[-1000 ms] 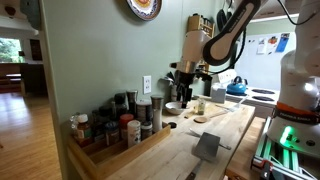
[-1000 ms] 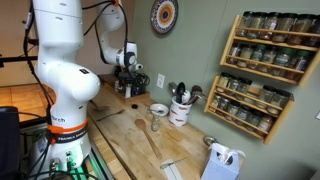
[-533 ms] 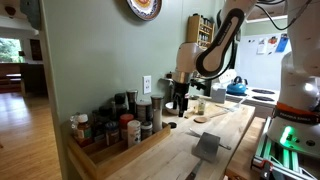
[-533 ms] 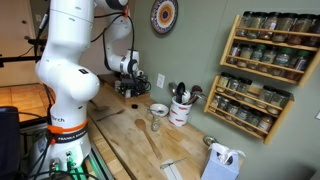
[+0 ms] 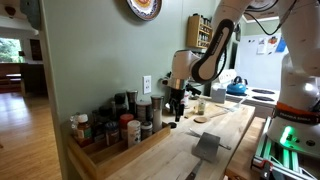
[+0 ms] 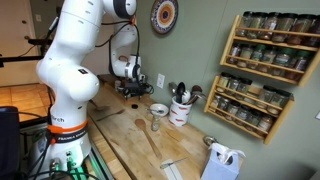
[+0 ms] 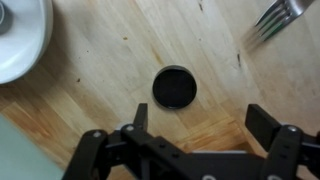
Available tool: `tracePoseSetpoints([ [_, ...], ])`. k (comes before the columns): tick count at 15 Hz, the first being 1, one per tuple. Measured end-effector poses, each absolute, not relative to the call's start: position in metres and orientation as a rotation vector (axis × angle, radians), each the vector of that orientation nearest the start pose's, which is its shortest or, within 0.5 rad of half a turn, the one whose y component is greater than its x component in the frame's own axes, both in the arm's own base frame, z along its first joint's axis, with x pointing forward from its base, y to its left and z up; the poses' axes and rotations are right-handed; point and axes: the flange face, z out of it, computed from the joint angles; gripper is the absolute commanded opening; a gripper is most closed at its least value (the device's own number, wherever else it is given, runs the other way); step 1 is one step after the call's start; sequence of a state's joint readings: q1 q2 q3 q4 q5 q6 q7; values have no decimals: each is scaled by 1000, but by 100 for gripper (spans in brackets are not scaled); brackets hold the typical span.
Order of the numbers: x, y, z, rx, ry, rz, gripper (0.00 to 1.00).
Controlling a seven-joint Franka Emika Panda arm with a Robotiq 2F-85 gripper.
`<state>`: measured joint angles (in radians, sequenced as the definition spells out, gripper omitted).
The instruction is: Pick up the black spice bottle lid and put it on the clear spice bottle
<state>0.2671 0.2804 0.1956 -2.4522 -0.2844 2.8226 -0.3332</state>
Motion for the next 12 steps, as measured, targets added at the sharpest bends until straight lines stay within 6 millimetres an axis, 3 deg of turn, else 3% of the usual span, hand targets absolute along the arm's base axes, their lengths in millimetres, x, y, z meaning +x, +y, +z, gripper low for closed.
tracePoseSetpoints([
  [12, 454, 228, 160, -2849, -1418, -102, 100],
])
